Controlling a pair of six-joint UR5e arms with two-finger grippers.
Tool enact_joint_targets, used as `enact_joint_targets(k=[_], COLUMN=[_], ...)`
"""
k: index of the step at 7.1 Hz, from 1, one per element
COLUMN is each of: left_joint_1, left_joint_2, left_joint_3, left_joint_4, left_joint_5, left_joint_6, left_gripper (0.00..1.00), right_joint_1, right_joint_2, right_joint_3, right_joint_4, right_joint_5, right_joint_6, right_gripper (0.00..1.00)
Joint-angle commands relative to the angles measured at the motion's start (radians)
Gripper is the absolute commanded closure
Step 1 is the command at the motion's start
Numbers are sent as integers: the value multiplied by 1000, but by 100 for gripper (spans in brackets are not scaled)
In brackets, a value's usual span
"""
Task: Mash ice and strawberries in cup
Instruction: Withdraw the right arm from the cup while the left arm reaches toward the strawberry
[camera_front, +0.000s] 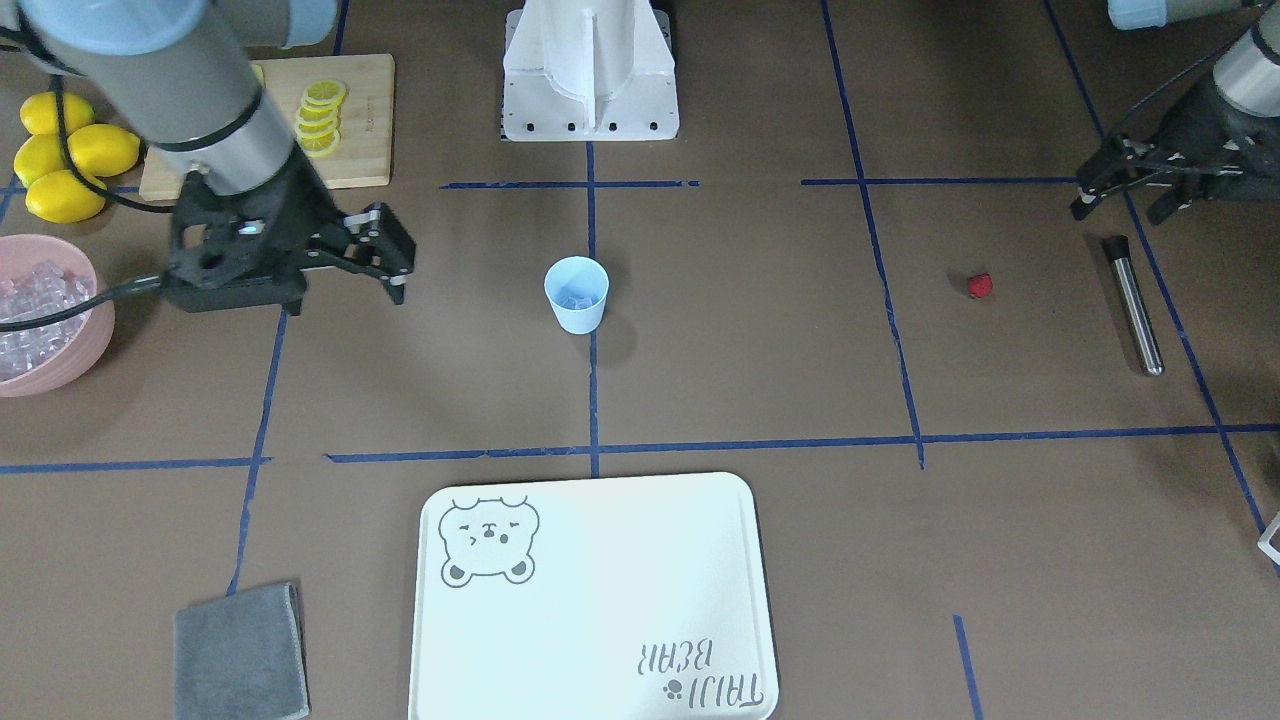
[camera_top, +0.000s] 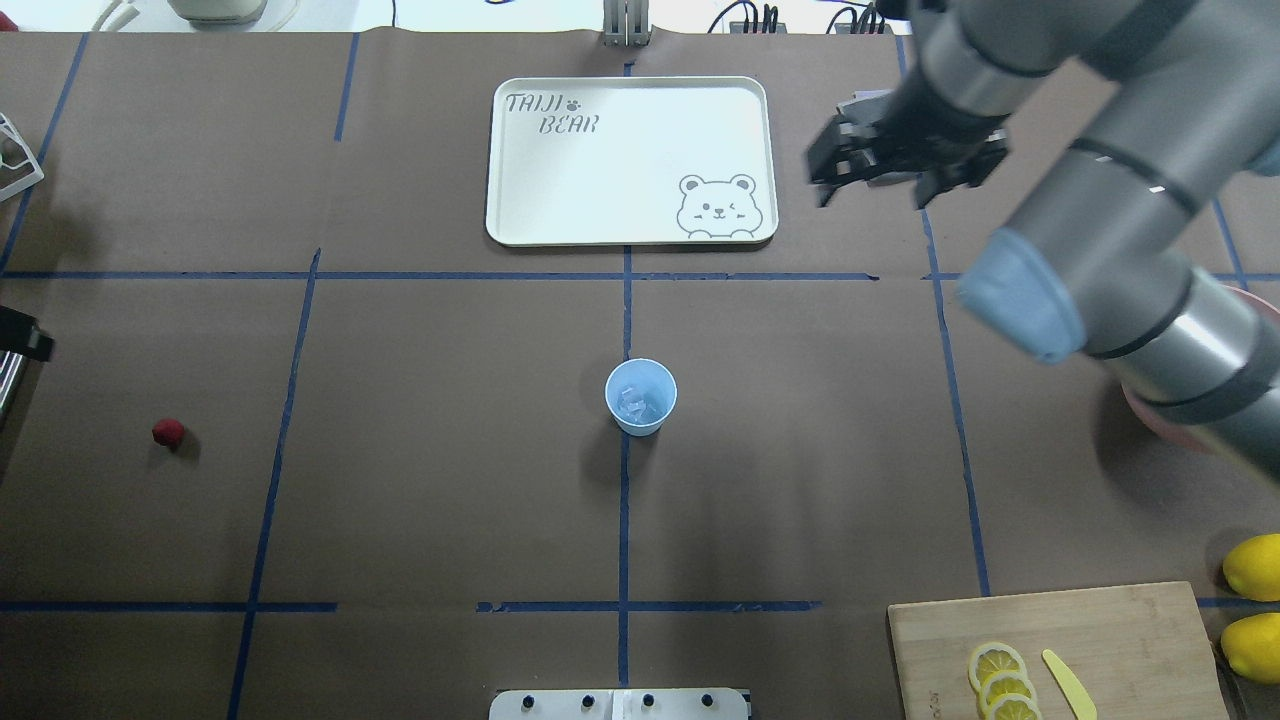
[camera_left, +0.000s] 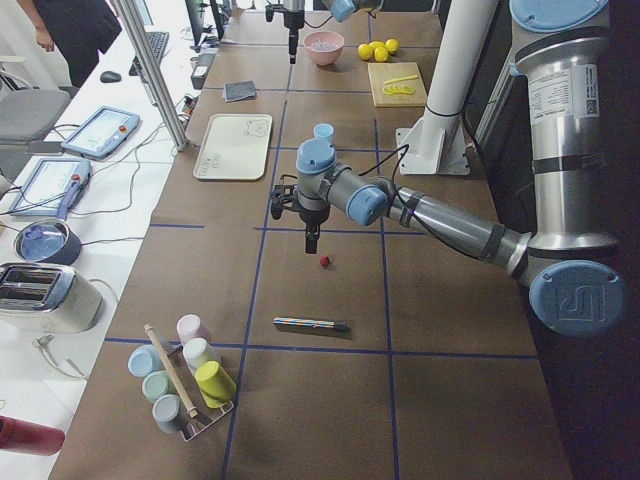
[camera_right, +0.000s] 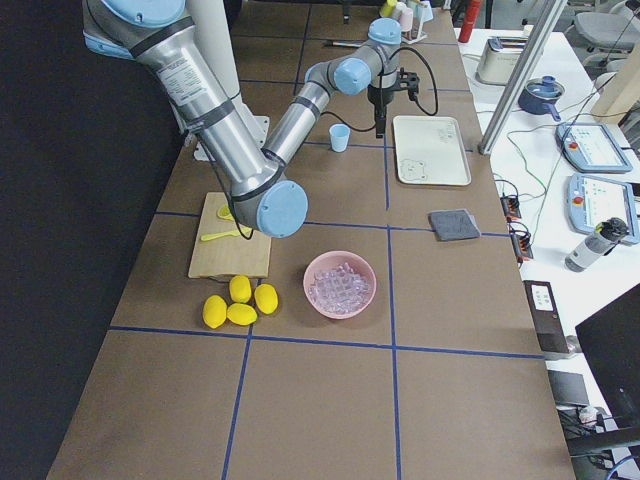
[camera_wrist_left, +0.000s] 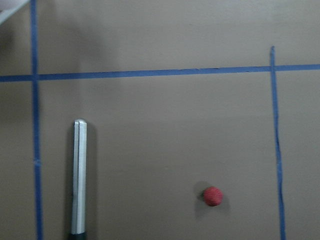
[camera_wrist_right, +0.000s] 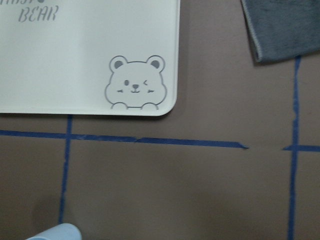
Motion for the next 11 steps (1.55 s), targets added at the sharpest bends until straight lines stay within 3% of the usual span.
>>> enact_joint_targets(k=[1,2,3,5,8,11], left_joint_1=[197,252,265,302,337,342], left_joint_2=[-4,-15,-27,-27,-17,-11], left_joint_3=[113,227,274,276,278,285], left_joint_4=[-238,-402,-479,-480,-477,-477], left_joint_5=[175,211,214,251,282,282], left_joint_6=[-213,-266,-314,-324,-324,-324], left_gripper=[2,2,2,2,3,11], right_joint_1=[185,262,324,401,425,427], right_joint_2=[-168,-244,-296,-388,-436,-433], right_joint_3=[11,4,2,-7,-9,-9], right_joint_4=[-1,-1,-1,-1,-1,-1], right_joint_5=[81,110,129,136,144,144], right_joint_6=[-322,-503,-596,-764,-779,-775], right_gripper=[1,1,1,1,1,1])
